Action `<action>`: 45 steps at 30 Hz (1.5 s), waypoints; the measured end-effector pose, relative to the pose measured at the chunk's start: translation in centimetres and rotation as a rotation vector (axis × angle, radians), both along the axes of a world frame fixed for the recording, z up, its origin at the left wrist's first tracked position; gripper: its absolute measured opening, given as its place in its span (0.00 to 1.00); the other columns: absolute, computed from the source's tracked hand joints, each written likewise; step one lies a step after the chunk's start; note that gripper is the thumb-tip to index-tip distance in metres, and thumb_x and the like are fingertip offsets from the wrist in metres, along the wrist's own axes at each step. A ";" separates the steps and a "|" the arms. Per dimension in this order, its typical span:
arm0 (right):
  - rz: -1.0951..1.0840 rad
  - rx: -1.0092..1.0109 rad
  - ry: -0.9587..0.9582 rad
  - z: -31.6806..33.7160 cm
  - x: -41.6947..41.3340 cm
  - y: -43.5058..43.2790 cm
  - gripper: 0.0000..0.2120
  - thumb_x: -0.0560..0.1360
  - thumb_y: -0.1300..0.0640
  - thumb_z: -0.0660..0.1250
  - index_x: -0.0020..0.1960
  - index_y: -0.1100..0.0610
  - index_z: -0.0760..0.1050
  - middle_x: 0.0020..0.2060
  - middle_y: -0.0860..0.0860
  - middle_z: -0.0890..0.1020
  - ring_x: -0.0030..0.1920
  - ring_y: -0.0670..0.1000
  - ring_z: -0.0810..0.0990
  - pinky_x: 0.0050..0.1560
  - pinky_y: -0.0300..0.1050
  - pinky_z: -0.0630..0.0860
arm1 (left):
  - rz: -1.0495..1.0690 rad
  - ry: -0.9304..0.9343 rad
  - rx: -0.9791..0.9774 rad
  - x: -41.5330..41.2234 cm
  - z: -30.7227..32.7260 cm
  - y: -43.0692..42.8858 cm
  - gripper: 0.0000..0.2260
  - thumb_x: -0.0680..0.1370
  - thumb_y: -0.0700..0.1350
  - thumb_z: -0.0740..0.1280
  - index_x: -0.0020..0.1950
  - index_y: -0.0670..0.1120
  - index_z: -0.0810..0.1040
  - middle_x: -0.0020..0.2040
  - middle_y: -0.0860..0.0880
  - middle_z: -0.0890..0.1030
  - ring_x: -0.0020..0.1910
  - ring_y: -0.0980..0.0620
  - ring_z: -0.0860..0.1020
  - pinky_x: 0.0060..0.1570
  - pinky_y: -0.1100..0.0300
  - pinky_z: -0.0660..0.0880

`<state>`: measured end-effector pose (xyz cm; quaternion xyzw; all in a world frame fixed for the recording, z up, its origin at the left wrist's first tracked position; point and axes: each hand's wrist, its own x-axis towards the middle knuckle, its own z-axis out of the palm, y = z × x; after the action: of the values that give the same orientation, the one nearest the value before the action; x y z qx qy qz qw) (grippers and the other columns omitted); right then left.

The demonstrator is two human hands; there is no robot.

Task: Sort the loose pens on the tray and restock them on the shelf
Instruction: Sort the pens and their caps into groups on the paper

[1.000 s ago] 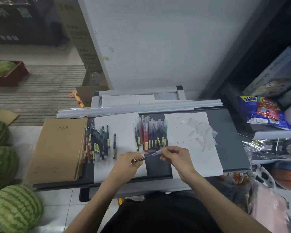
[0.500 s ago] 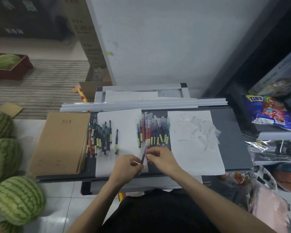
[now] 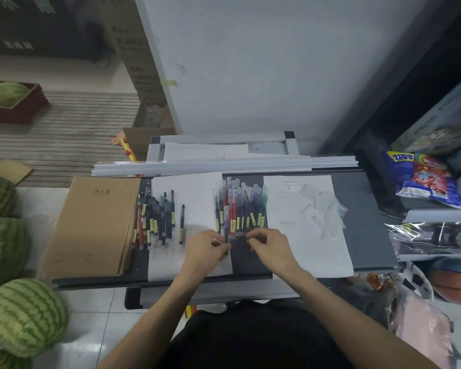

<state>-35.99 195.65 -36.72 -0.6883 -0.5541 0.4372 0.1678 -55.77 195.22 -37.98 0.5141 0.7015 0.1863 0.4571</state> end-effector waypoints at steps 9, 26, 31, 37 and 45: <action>-0.027 0.167 -0.445 0.5 8.4 2.8 0.11 0.79 0.60 0.65 0.59 0.58 0.81 0.54 0.53 0.84 0.50 0.56 0.83 0.53 0.50 0.80 | -0.038 0.035 -0.016 -0.4 -0.2 0.2 0.07 0.77 0.49 0.76 0.51 0.48 0.84 0.39 0.53 0.86 0.37 0.58 0.84 0.43 0.60 0.82; 0.134 0.043 -0.831 0.3 12.2 5.7 0.13 0.80 0.63 0.61 0.64 0.60 0.72 0.57 0.57 0.77 0.54 0.60 0.81 0.40 0.49 0.74 | -0.017 0.559 0.092 -7.4 2.1 5.2 0.09 0.77 0.45 0.71 0.39 0.44 0.77 0.35 0.46 0.80 0.38 0.43 0.82 0.41 0.53 0.81; 0.120 0.040 -0.811 0.4 12.0 5.8 0.11 0.80 0.64 0.61 0.61 0.61 0.74 0.56 0.57 0.78 0.53 0.60 0.82 0.43 0.50 0.78 | -0.102 0.658 0.049 -6.4 1.6 6.0 0.14 0.79 0.45 0.71 0.35 0.44 0.73 0.31 0.48 0.77 0.30 0.48 0.78 0.30 0.58 0.75; 0.096 -0.014 -0.766 0.6 12.3 5.3 0.16 0.76 0.66 0.64 0.63 0.59 0.74 0.56 0.57 0.78 0.55 0.60 0.80 0.43 0.49 0.75 | -0.157 0.714 -0.031 -5.5 2.5 6.0 0.09 0.79 0.43 0.68 0.39 0.43 0.77 0.34 0.47 0.79 0.30 0.49 0.77 0.30 0.58 0.73; -0.075 0.085 -0.431 1.7 11.5 4.1 0.14 0.76 0.65 0.68 0.60 0.56 0.82 0.54 0.52 0.85 0.53 0.54 0.83 0.54 0.44 0.78 | -0.142 0.610 0.045 -4.8 4.3 4.0 0.10 0.80 0.48 0.60 0.44 0.43 0.73 0.36 0.47 0.78 0.33 0.48 0.77 0.32 0.57 0.71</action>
<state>-24.47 199.72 -34.98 -0.7782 -0.5692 0.2495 0.0905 -60.62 199.24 -33.70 0.6040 0.7642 0.0063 0.2260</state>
